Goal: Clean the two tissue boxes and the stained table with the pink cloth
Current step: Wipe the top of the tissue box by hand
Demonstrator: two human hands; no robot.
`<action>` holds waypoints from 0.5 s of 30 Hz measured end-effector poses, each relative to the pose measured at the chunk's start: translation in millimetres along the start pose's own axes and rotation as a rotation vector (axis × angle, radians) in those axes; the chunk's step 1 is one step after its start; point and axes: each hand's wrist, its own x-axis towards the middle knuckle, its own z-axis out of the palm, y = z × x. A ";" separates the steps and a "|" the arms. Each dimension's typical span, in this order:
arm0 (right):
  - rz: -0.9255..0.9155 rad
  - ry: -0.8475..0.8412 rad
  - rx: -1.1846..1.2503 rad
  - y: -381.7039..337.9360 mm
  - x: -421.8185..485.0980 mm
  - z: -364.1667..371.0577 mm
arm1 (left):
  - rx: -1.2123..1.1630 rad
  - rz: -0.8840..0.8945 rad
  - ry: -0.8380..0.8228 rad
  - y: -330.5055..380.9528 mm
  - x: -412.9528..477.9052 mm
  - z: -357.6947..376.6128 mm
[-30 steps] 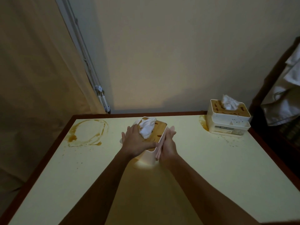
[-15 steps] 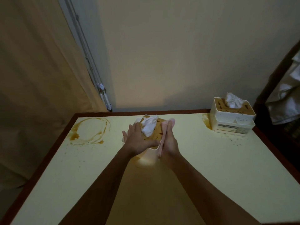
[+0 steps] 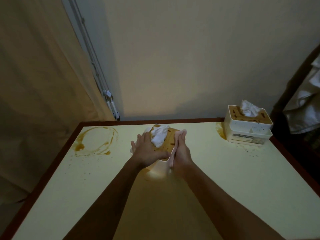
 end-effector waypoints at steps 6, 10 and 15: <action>-0.025 0.049 -0.157 19.5 -10.5 -12.0 | -0.018 0.001 0.000 0.2 -0.4 0.1; 0.022 0.006 -0.146 37.8 -26.2 -21.4 | -0.025 0.012 -0.005 -0.5 -1.6 0.0; 0.038 0.109 -0.175 -7.8 3.3 -18.5 | -0.011 -0.002 -0.015 3.2 -4.0 -2.6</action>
